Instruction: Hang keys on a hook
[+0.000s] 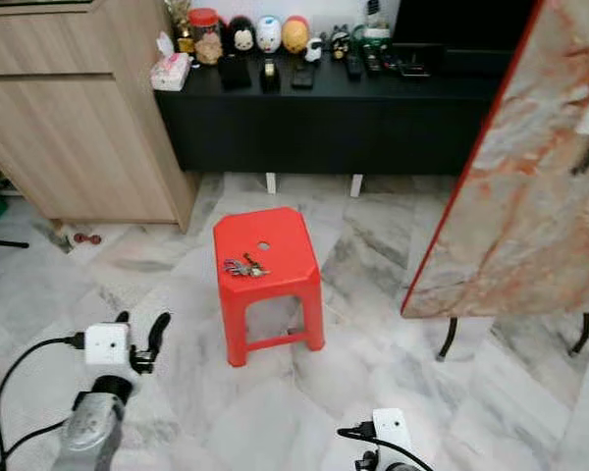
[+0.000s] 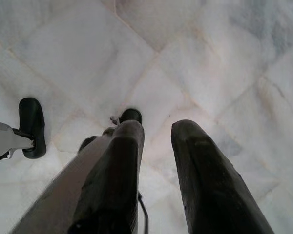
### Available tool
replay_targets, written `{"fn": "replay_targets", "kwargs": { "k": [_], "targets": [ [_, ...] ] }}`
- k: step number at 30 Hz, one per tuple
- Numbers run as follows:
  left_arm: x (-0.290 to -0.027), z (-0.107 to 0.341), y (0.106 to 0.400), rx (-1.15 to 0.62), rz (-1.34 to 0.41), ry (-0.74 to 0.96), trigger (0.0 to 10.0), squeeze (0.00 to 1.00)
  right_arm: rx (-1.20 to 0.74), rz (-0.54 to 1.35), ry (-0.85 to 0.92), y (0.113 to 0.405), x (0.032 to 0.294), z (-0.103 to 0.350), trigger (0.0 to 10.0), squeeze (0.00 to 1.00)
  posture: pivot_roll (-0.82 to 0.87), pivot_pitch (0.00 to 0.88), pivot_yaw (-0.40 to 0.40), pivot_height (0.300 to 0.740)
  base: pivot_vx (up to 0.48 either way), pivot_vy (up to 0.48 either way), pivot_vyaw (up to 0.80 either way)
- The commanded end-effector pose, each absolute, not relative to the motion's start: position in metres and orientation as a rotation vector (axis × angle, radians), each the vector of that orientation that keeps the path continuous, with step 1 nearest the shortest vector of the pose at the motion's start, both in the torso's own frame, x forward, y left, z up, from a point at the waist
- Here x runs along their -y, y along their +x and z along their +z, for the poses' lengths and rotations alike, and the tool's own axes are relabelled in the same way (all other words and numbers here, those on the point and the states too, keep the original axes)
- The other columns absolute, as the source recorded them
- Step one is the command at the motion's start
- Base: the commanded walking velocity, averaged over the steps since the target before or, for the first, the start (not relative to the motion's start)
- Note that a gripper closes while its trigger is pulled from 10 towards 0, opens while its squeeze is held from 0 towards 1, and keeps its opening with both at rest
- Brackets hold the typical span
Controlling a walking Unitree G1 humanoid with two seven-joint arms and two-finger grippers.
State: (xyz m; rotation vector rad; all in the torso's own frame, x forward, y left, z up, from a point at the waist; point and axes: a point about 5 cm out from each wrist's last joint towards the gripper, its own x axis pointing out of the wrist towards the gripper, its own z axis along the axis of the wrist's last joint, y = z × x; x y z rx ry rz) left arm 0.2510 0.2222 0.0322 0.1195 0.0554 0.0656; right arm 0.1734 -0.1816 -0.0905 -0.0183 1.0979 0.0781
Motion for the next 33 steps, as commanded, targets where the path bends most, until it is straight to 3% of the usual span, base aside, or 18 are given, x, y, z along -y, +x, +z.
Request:
{"fn": "replay_targets", "kwargs": {
  "k": [1,33],
  "targets": [
    [-0.230,0.029,0.246,-0.073,0.089,0.111,10.0,0.00,-1.102,0.070,-0.016,0.171,0.184,-0.091,10.0,0.00,0.03,0.109,-0.029,0.740,0.281,0.000,0.00],
    [-0.218,0.030,0.253,-0.071,0.082,0.085,10.0,0.00,-1.103,0.091,-0.033,0.171,0.184,-0.091,10.0,0.00,0.02,0.110,-0.035,0.740,0.281,0.000,0.00]
  ]
}}
